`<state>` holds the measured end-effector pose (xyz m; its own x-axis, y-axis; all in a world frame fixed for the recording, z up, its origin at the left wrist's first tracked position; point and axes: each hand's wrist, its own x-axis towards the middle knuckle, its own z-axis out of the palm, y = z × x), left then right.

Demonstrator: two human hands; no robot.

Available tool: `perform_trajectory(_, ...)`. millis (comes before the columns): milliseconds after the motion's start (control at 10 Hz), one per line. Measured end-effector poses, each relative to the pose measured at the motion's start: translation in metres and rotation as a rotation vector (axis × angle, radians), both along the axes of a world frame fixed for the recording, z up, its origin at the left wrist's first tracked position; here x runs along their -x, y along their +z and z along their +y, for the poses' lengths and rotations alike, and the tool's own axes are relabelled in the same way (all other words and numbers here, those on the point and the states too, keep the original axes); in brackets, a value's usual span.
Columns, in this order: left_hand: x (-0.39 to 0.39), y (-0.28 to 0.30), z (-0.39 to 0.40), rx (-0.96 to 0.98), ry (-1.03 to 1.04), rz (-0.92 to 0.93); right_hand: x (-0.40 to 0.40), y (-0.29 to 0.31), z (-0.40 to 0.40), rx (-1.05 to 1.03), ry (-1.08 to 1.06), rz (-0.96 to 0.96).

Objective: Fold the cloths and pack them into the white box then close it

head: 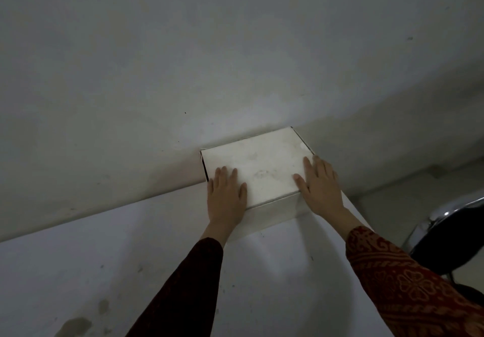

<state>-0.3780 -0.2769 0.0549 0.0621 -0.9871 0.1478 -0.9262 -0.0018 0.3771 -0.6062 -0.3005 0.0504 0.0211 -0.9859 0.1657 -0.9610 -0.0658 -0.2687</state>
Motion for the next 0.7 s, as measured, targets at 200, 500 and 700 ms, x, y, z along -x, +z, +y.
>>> perform_trajectory(200, -0.002, -0.003, 0.001, -0.009, -0.016, -0.069, 0.001, -0.004, -0.006, -0.035, 0.002, 0.054)
perform_trajectory(500, -0.016, -0.001, 0.018, -0.129, -0.193, -0.199, -0.002, 0.017, -0.013, -0.345, 0.011, 0.113)
perform_trajectory(700, -0.047, 0.033, 0.051, -0.407, -0.361, -0.228, -0.054, 0.051, 0.010, -0.286, 0.227, 0.287)
